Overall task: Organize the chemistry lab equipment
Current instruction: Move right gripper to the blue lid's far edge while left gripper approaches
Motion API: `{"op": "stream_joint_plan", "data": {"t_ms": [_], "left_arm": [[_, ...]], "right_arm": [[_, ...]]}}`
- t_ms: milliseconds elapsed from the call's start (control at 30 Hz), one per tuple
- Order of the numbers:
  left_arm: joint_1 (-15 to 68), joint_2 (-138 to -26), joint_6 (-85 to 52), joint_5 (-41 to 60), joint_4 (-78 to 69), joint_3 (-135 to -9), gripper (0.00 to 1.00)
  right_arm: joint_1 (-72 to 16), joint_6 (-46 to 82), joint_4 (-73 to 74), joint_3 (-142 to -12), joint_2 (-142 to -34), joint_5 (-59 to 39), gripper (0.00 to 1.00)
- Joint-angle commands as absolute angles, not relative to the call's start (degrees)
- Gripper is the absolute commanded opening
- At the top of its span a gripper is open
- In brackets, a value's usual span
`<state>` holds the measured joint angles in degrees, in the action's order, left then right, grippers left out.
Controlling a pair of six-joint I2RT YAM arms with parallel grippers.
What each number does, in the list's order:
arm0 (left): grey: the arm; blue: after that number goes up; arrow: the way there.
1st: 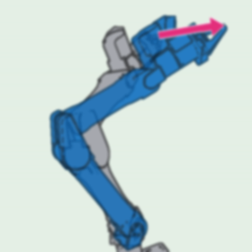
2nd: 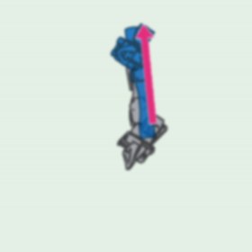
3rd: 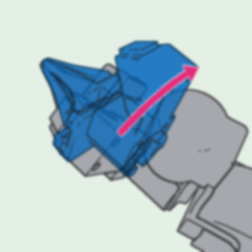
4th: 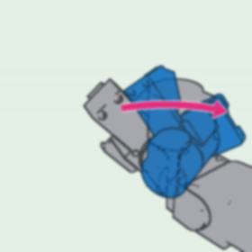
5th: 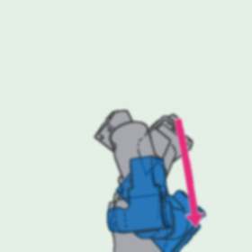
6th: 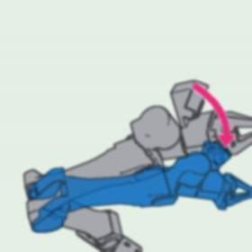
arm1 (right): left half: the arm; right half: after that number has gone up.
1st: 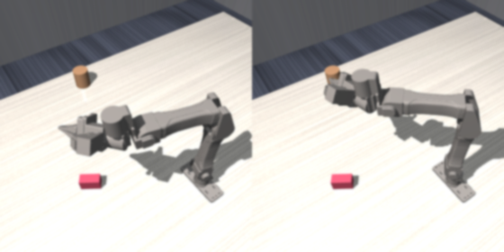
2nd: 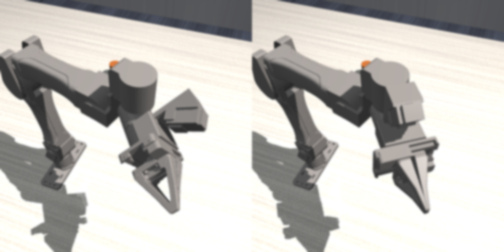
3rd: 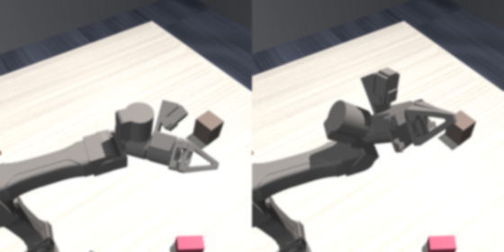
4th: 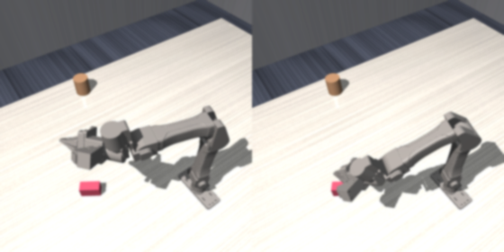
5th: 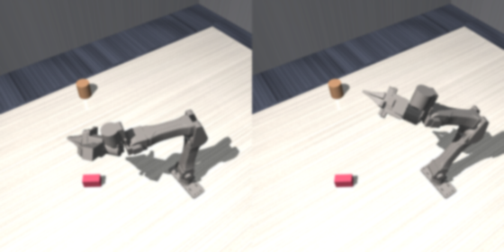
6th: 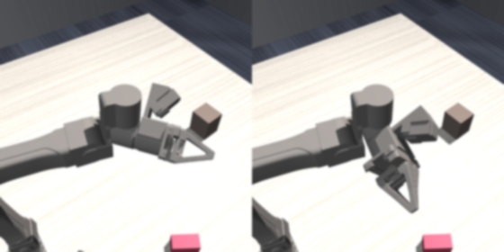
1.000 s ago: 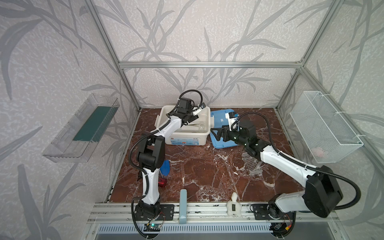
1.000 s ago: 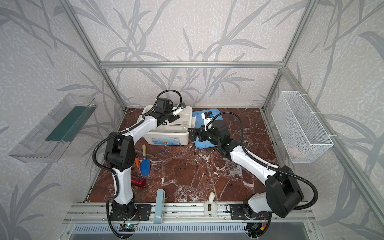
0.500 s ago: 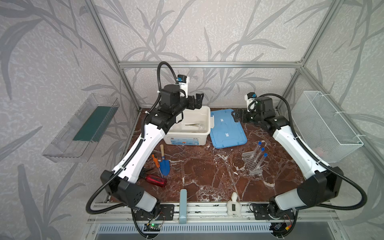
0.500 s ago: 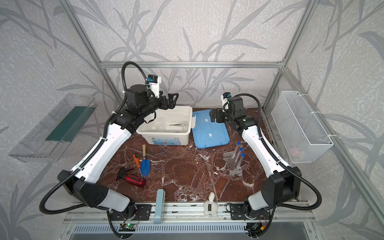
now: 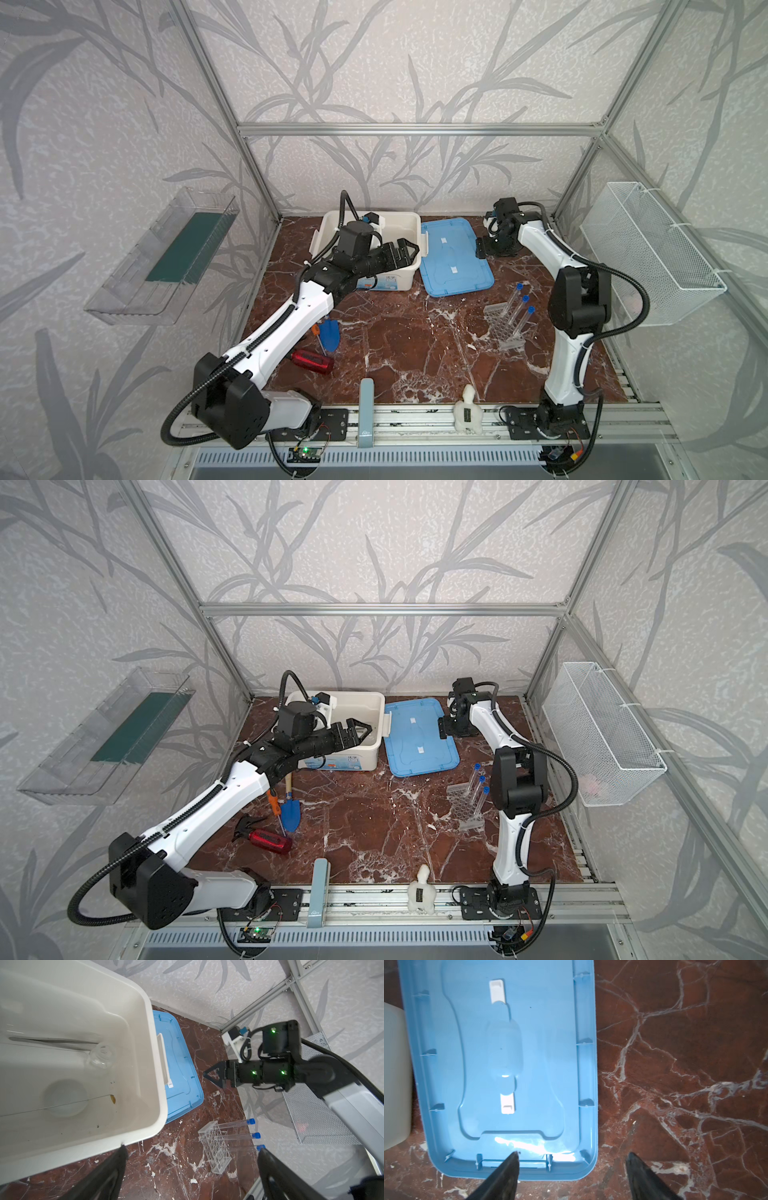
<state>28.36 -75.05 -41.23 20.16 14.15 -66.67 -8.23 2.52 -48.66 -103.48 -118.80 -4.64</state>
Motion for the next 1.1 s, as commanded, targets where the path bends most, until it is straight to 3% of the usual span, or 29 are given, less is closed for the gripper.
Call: {"op": "stream_joint_plan", "data": {"t_ms": [0,67,333,600,800,1067], "left_arm": [[30.25,-70.66,-46.04,19.19,9.40,-61.69,0.99],[31.85,-69.99,-45.01,18.15,10.32,-60.39,0.99],[33.58,-67.95,-49.10,20.63,4.02,-52.84,0.99],[33.89,-65.17,-48.38,18.88,4.99,-49.91,0.99],[33.87,-65.23,-48.55,19.34,5.15,-49.13,0.99],[33.96,-65.54,-48.16,19.17,4.85,-49.14,0.99]], "right_arm": [[-8.04,-0.52,-52.07,-107.38,-121.53,-3.73,0.73],[-7.84,-1.12,-50.35,-107.72,-122.78,-3.50,0.64],[-7.51,-3.21,-51.86,-113.28,-129.85,-3.36,0.48],[-6.42,-4.26,-54.67,-117.65,-135.35,-3.95,0.44],[-6.25,-4.06,-55.02,-118.79,-137.92,-3.52,0.26],[-6.06,-5.05,-55.02,-119.36,-141.18,-5.56,0.20]]}}
